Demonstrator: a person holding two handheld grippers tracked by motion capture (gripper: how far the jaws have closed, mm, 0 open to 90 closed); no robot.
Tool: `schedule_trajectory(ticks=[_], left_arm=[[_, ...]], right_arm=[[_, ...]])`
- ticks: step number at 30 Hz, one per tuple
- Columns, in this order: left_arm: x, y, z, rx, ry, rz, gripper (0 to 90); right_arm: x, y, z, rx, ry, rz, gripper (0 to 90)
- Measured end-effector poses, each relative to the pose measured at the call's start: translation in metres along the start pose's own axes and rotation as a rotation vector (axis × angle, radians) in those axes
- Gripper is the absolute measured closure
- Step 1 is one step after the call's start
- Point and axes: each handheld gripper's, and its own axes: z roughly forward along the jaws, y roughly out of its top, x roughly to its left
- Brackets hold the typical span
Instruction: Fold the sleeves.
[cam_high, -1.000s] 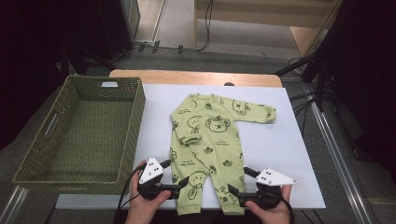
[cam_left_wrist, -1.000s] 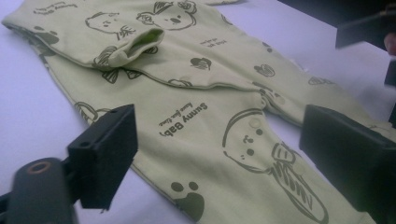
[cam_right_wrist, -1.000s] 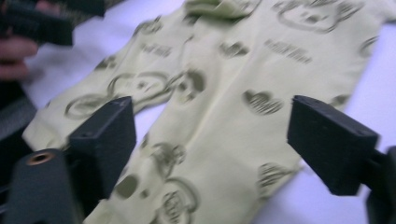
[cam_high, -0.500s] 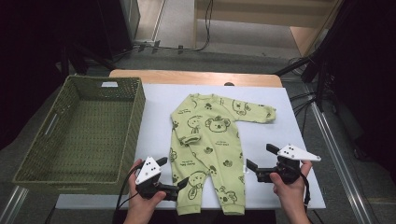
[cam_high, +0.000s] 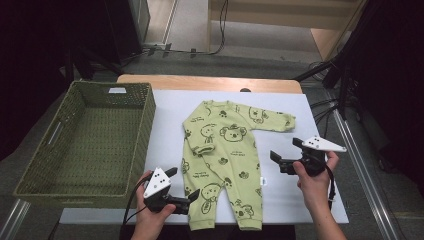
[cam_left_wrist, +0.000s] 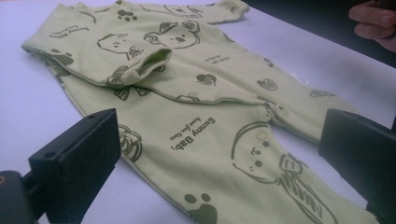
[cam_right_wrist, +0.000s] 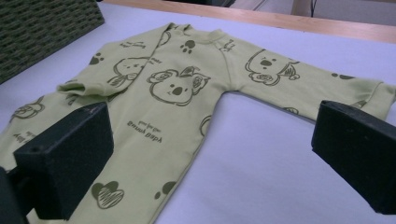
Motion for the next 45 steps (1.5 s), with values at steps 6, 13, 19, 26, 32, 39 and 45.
schedule_trajectory(ticks=[6, 13, 19, 26, 32, 39, 45], left_arm=[[0.001, -0.001, 0.001, -0.004, 0.002, 0.003, 0.0], [0.003, -0.003, 0.002, 0.004, 0.005, 0.002, 0.0], [0.005, -0.006, 0.005, 0.01, 0.003, -0.005, 0.0], [0.004, -0.009, 0.007, 0.017, 0.002, -0.003, 0.0], [0.005, -0.009, 0.007, 0.014, 0.0, -0.011, 0.0], [0.004, -0.009, 0.007, 0.015, 0.0, -0.007, 0.0], [0.005, -0.009, 0.007, 0.015, -0.001, -0.009, 0.0]], right_arm=[[-0.012, 0.011, 0.012, 0.014, -0.021, 0.003, 0.0], [-0.035, 0.02, 0.026, 0.031, -0.064, 0.029, 0.0], [-0.058, 0.027, 0.04, 0.045, -0.122, 0.037, 0.0], [-0.091, 0.029, 0.066, 0.095, -0.145, 0.083, 0.0], [-0.116, 0.029, 0.085, 0.137, -0.173, 0.152, 5.7], [-0.136, 0.025, 0.104, 0.196, -0.21, 0.25, 24.4], [-0.148, 0.019, 0.116, 0.222, -0.241, 0.296, 52.2]])
